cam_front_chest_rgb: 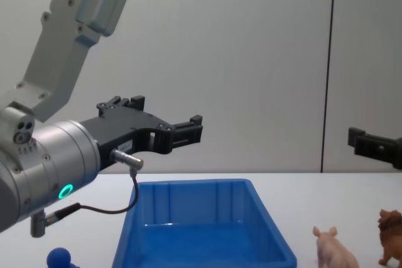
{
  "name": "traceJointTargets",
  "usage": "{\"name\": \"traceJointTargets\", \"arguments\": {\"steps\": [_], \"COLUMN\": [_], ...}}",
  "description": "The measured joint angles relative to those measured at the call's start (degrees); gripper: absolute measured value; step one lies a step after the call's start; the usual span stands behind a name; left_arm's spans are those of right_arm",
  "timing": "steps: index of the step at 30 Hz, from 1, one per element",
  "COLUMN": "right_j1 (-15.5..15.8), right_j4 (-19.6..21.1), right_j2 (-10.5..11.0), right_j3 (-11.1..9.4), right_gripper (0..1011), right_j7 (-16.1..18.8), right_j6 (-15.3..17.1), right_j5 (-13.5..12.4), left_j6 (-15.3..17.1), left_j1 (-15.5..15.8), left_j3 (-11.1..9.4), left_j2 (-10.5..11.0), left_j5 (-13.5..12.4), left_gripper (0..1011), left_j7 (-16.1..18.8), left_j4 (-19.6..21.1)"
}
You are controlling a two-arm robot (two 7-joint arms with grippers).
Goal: Pick up the two dolls from the table and place them into the box.
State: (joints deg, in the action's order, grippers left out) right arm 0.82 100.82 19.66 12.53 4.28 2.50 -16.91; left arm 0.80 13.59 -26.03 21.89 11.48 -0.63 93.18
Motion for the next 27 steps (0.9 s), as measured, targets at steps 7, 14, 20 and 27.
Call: {"name": "traceJointTargets", "arguments": {"steps": [7,14,20,27], "right_j1": [0.15,0.59,0.92,0.81], "right_j4": [-1.07,-2.22,-3.97,-6.1], "right_j2": [1.26,2.41,3.32,3.6], "right_j3": [-1.01,-1.86,-2.44,-2.61], "right_gripper": [1001,1001,1001,1001], "right_j7": [1.26,2.39,3.47,4.58], "right_j6": [1.46,2.83,4.51,5.85], "right_j5": [-1.13,-2.0,-2.41,-2.42], "left_j6": [0.0,0.0,0.0,0.0], "left_j1": [0.0,0.0,0.0,0.0], "left_j3": [0.0,0.0,0.0,0.0], "left_j2": [0.0,0.0,0.0,0.0], "left_j5": [0.0,0.0,0.0,0.0], "left_gripper": [1002,1002,1001,1002], "left_j7": [0.0,0.0,0.0,0.0], "left_j4": [0.0,0.0,0.0,0.0]}}
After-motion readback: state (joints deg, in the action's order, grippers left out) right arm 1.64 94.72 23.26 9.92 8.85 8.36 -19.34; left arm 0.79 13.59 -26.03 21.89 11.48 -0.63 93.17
